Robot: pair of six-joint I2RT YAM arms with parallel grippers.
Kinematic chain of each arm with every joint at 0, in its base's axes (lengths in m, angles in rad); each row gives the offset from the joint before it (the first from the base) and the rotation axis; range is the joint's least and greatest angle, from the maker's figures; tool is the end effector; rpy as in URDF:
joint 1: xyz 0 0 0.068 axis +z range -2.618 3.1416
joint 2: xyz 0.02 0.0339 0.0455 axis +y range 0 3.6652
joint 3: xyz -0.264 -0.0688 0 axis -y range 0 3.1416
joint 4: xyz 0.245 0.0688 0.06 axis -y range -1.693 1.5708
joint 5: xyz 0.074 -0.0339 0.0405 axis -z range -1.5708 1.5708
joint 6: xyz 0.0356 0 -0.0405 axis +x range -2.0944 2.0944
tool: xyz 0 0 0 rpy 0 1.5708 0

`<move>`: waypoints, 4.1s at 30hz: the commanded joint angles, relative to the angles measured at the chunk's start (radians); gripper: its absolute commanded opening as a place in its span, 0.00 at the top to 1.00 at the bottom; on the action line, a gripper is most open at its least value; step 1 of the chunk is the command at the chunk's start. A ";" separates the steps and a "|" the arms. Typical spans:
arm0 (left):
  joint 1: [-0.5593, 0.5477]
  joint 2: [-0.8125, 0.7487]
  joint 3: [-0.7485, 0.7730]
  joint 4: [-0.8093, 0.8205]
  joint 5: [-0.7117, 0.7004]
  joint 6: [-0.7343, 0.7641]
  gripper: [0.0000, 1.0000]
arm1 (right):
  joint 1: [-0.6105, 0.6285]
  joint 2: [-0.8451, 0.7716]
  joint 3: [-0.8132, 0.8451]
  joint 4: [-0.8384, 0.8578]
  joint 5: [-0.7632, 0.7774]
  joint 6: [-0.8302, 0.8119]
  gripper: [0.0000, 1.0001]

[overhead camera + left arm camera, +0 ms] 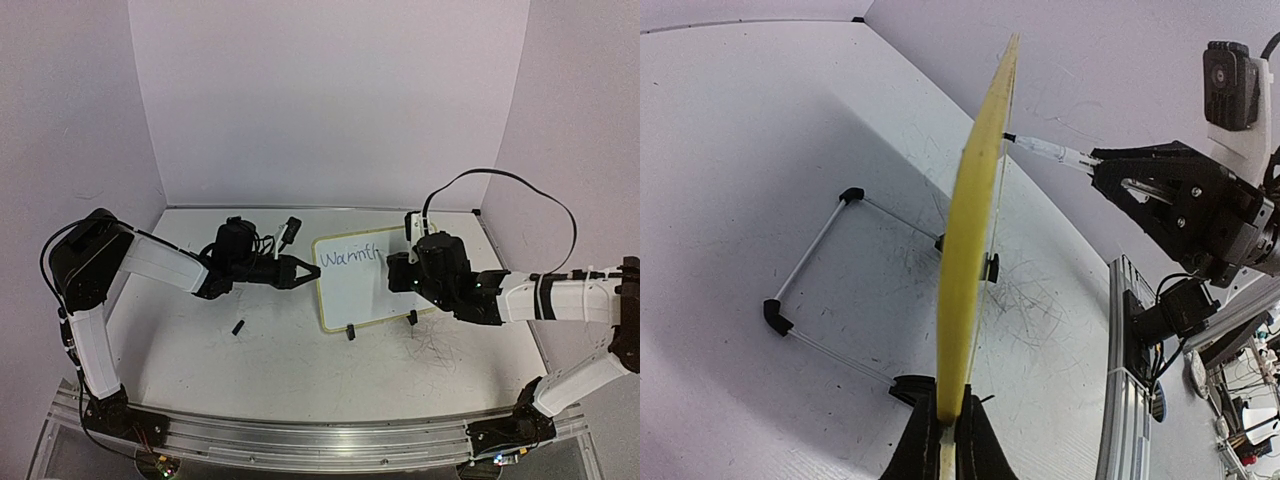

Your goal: Write a sentence on the whiteboard

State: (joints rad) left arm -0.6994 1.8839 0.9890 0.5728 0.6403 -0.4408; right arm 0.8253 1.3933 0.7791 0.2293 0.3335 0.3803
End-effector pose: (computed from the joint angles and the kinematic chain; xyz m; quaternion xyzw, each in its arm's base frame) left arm 0.2914 -0.2729 0.1786 0.2817 0.7400 -0.5144 0.3293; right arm 0.2175 0.2184 0.2408 -0.0900 0.8181 0.1990 0.5320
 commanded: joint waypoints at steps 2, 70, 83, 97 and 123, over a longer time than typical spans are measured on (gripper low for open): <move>-0.019 -0.026 0.015 -0.040 0.020 0.013 1.00 | -0.003 -0.016 -0.017 -0.032 -0.004 0.019 1.00; -0.031 -0.064 -0.013 -0.065 -0.049 0.007 0.62 | -0.014 -0.313 -0.057 -0.083 -0.023 -0.154 1.00; -0.031 -0.056 0.005 -0.065 -0.035 -0.031 0.54 | -0.027 -0.321 -0.096 -0.063 -0.029 -0.150 1.00; -0.031 -0.032 0.018 -0.064 -0.029 -0.037 0.63 | -0.160 -0.256 -0.048 -0.049 -0.239 -0.234 1.00; -0.043 -0.001 0.024 -0.064 -0.061 0.017 0.98 | -0.169 -0.147 0.009 -0.002 -0.246 -0.259 1.00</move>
State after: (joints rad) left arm -0.7323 1.8729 0.9825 0.5079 0.5937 -0.4311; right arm 0.6613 1.2400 0.7425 0.1852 0.0644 0.1314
